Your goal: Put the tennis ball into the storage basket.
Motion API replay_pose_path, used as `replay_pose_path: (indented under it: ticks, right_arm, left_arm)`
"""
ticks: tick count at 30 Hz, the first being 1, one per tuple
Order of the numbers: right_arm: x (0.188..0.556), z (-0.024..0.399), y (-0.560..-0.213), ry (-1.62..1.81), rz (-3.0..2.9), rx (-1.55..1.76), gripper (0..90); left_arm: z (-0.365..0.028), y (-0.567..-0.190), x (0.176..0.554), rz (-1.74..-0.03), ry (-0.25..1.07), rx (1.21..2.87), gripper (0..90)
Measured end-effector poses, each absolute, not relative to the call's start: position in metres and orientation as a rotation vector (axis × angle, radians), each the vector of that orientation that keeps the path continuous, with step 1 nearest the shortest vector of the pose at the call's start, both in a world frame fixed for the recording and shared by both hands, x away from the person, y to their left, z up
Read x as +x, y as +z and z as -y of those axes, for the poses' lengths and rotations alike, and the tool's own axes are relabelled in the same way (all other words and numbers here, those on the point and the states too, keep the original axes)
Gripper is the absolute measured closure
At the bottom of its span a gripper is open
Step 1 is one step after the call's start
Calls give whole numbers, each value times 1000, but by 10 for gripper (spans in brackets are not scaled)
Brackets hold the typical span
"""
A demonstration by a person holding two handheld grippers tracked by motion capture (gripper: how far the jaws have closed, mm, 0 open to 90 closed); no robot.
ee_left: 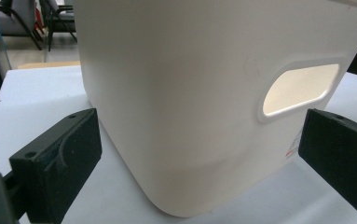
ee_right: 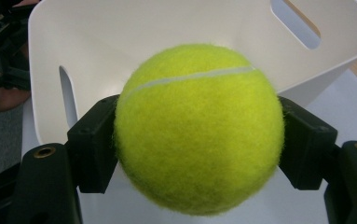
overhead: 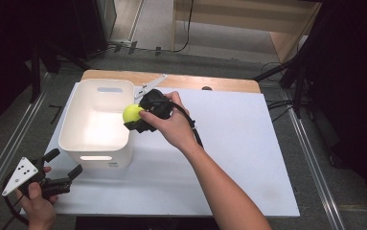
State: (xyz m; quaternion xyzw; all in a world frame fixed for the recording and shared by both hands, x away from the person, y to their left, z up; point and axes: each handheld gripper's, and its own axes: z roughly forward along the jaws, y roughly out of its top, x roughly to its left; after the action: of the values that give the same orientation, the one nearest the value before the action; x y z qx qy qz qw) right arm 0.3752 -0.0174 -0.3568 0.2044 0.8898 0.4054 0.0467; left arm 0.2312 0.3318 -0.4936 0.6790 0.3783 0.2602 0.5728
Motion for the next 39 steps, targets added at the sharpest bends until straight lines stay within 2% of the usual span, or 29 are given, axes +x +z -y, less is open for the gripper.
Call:
replay_pose_path:
  ticks: [19,39]
  right_arm:
    - [372,-15,-353,1267,-2742,532,235]
    - [368,-28,-365,1231,-2798,503,235]
  left_arm:
    - [-332,-494,231,-889,606,1583,0]
    - [-332,-494,231,-887,605,1583,0]
